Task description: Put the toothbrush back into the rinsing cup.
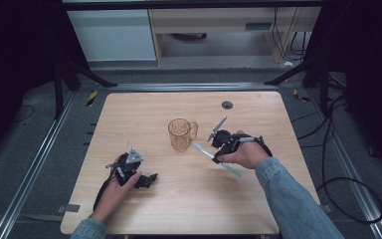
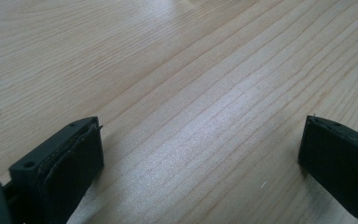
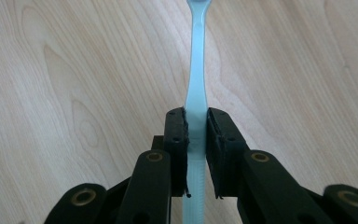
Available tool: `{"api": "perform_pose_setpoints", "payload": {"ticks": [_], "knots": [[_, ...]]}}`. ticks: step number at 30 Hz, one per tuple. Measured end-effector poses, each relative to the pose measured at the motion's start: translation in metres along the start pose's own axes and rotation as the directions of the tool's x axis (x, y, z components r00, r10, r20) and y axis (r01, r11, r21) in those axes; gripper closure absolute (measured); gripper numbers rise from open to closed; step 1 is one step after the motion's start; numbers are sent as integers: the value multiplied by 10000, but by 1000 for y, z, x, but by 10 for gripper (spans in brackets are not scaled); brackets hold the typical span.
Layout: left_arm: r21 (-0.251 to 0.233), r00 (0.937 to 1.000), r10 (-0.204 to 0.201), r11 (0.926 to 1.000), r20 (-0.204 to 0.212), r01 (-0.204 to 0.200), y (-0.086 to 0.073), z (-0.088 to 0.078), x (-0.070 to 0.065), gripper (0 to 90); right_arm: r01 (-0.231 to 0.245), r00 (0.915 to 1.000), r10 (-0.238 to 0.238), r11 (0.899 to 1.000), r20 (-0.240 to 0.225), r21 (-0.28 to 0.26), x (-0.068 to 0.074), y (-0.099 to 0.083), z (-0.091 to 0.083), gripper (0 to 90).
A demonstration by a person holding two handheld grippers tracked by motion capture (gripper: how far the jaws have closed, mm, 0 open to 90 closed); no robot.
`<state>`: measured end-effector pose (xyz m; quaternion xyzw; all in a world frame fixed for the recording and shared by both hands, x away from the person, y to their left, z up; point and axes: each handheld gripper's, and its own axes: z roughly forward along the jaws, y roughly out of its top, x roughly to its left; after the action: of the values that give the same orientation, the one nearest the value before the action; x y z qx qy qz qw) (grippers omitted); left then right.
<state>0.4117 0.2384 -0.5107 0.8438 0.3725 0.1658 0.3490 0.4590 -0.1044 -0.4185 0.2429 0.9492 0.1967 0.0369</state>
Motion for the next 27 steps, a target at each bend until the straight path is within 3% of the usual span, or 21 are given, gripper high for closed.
{"api": "perform_pose_setpoints", "payload": {"ticks": [8, 20, 27], "knots": [[-1, 10000, -1, 10000, 1, 1, 0, 0, 0, 0, -311, 9995, 318, 9951, 62, -944, -3, 3, -7, 787], [33, 10000, 30, 10000, 4, -30, 0, 0, 0, 0, -651, 9964, 731, 9842, 432, -1647, -4, 5, -9, 786], [32, 10000, 31, 10000, 3, -31, 0, 0, 0, 0, -889, 9925, 1049, 9715, 625, -2195, -4, 7, -13, 787]]}}
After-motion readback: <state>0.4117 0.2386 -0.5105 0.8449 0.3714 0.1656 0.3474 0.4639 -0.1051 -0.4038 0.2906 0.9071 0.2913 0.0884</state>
